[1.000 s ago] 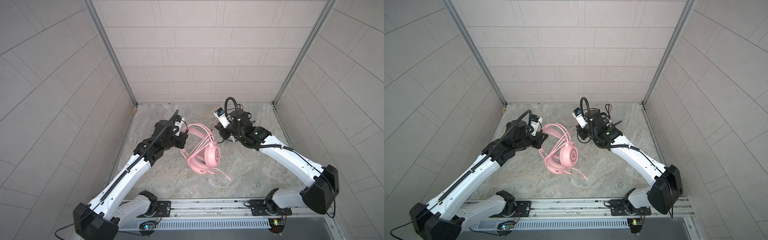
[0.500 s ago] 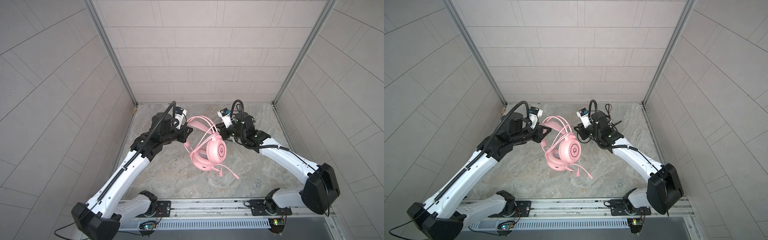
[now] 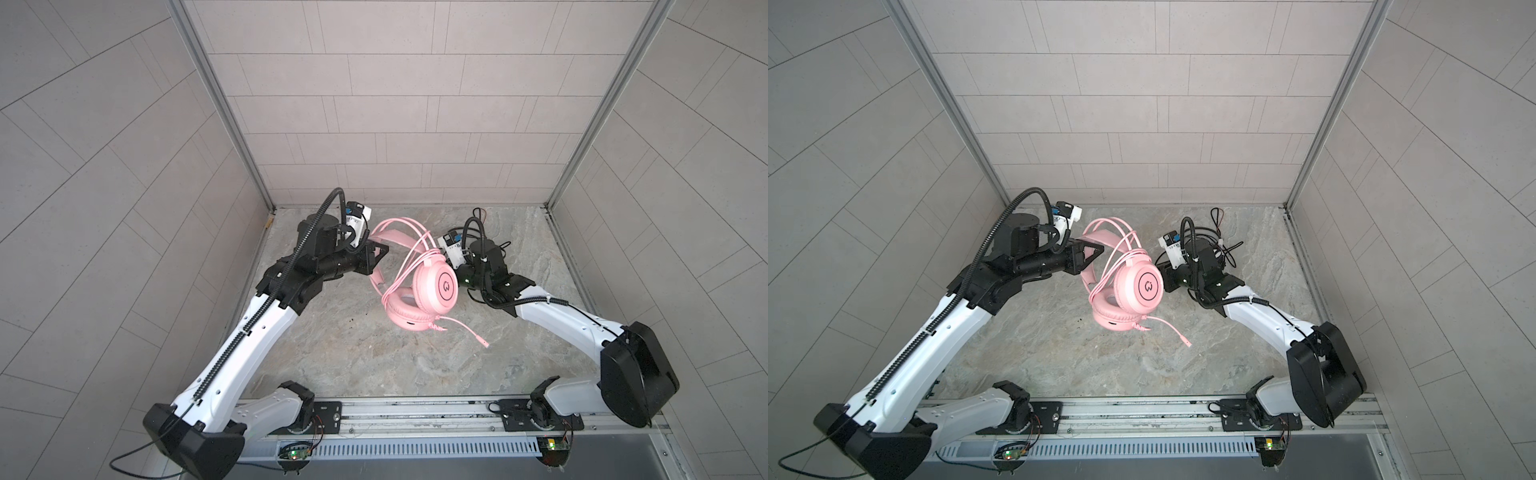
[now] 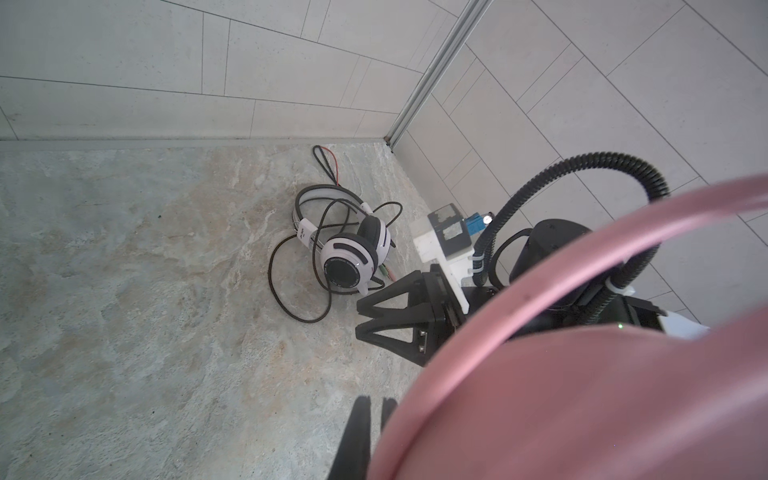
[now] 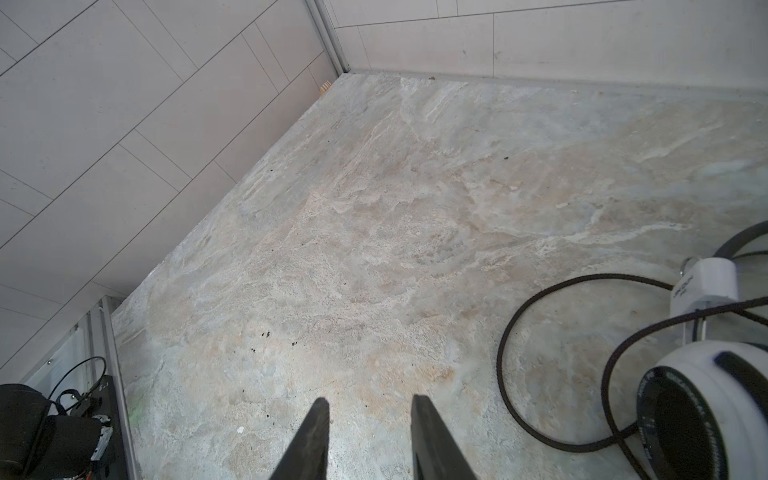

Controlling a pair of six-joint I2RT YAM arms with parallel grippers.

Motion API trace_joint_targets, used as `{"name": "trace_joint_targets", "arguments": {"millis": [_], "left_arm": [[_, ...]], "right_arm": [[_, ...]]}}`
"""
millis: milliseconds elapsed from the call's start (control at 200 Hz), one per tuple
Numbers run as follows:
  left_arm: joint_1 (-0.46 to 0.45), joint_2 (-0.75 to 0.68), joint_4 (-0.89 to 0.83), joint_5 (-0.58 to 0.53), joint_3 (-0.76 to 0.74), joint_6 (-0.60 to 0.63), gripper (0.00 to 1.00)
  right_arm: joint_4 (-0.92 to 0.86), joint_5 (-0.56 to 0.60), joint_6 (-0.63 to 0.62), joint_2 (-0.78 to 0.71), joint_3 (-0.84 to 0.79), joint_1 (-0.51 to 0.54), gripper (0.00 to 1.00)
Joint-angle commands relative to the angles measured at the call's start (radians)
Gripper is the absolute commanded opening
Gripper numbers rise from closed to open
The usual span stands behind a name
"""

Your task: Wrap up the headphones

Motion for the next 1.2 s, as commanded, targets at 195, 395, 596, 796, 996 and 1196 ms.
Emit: {"name": "trace_joint_targets", "arguments": {"millis": [195, 395, 596, 796, 996, 1196], "left_arm": [[0.035, -0.002, 0.069, 0.063, 0.080, -0.081, 0.00], [0.042, 0.011, 0.063, 0.059, 0.104, -0.075, 0.00], [0.045, 0.029, 0.062, 0.071, 0.120, -0.076, 0.00], [0.047, 0.031, 0.061, 0.072, 0.124, -0.078, 0.00], [0.047, 0.030, 0.066, 0.076, 0.110, -0.090, 0.00], [0.048, 0.030, 0.078, 0.064, 0.085, -0.096, 0.00]], "right_arm": [[0.017, 0.011, 0.020, -0.117, -0.119, -0.004, 0.36], [-0.049, 0.057, -0.014, -0.258, -0.204, -0.005, 0.39], [0.064, 0.023, 0.004, -0.317, -0.279, -0.004, 0.40], [0.252, -0.058, 0.035, -0.308, -0.313, 0.008, 0.52], [0.348, -0.098, 0.050, -0.322, -0.333, 0.014, 0.57], [0.342, -0.104, 0.049, -0.325, -0.317, 0.018, 0.57]]}}
